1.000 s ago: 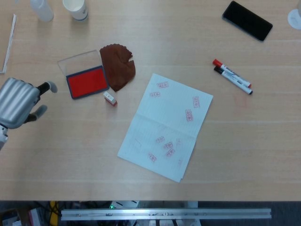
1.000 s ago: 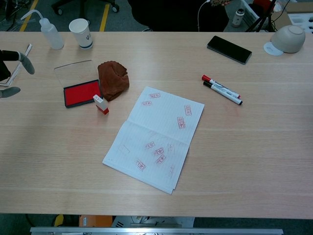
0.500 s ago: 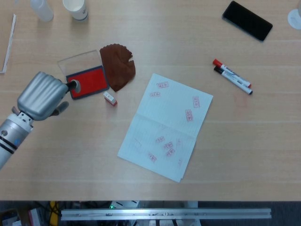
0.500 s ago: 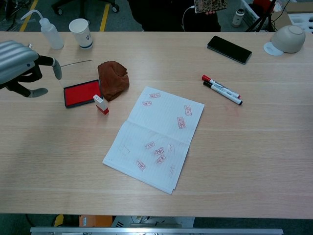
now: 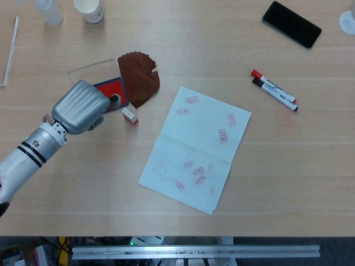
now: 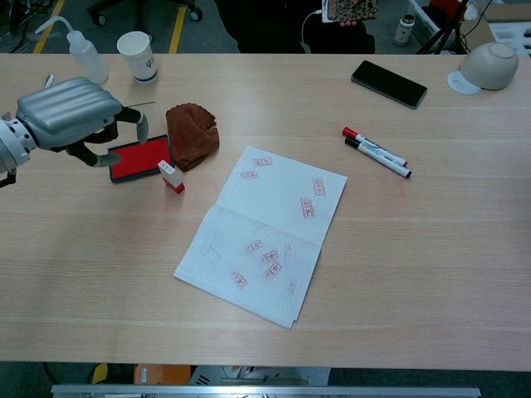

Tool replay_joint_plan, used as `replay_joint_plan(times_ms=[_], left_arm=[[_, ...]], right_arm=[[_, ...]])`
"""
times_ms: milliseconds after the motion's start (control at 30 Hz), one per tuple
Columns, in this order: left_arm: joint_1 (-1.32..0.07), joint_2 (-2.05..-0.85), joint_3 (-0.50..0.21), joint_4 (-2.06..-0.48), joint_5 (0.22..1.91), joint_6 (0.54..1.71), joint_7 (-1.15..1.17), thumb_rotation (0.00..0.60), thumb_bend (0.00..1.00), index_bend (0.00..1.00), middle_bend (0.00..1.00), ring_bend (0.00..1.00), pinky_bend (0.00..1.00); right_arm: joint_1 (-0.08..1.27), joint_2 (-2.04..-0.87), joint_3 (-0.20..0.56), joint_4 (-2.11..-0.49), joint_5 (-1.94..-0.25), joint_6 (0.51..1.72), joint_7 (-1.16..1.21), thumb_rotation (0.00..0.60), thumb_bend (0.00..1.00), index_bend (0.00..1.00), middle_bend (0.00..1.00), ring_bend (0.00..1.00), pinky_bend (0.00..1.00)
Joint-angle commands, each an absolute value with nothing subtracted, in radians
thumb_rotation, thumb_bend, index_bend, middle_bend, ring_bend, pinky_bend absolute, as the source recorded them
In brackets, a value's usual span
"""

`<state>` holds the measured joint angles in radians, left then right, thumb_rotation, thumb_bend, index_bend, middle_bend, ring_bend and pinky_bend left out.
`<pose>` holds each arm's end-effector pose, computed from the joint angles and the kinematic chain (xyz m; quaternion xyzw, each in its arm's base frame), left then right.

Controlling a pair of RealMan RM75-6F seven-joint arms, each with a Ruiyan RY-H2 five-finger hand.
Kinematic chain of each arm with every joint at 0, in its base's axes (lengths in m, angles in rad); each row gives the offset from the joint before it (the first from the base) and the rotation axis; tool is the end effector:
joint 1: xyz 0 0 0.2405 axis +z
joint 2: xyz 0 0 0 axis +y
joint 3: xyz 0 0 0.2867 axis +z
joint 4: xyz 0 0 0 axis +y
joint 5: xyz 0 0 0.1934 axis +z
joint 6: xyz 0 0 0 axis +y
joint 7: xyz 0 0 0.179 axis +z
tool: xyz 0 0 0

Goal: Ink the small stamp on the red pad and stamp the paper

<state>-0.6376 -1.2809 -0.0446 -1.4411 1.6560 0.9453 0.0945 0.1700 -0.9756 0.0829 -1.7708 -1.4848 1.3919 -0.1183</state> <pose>-0.2139 0.3547 0.0515 -0.8433 -0.2295 -0.3159 0.3692 -0.2920 -0.2464 0.2118 0.6410 -0.3480 0.3671 0.5773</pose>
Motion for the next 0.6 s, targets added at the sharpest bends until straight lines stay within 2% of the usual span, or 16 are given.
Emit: replay_joint_plan(times_ms=[33,600], left_arm=[[-0.653,-1.302,-0.039,-1.421,1.649,0.926,0.102,0.600,0.25,0.42,1.00,1.00,1.00],[-0.720,-1.430,-0.045,-1.324,1.538,0.829,0.188,0.600,0.25,0.41,1.00,1.00,1.00]], right_arm=[[0.171,-0.976,0.083,-1.772,-1.482,1.389,-0.120,0.600,0.19,0.25,0.31,0.19,0.24],[0.173,-0.985,0.081,-1.754,-1.467,1.378,-0.113,0.600,0.19,0.25,0.31,0.19,0.24]])
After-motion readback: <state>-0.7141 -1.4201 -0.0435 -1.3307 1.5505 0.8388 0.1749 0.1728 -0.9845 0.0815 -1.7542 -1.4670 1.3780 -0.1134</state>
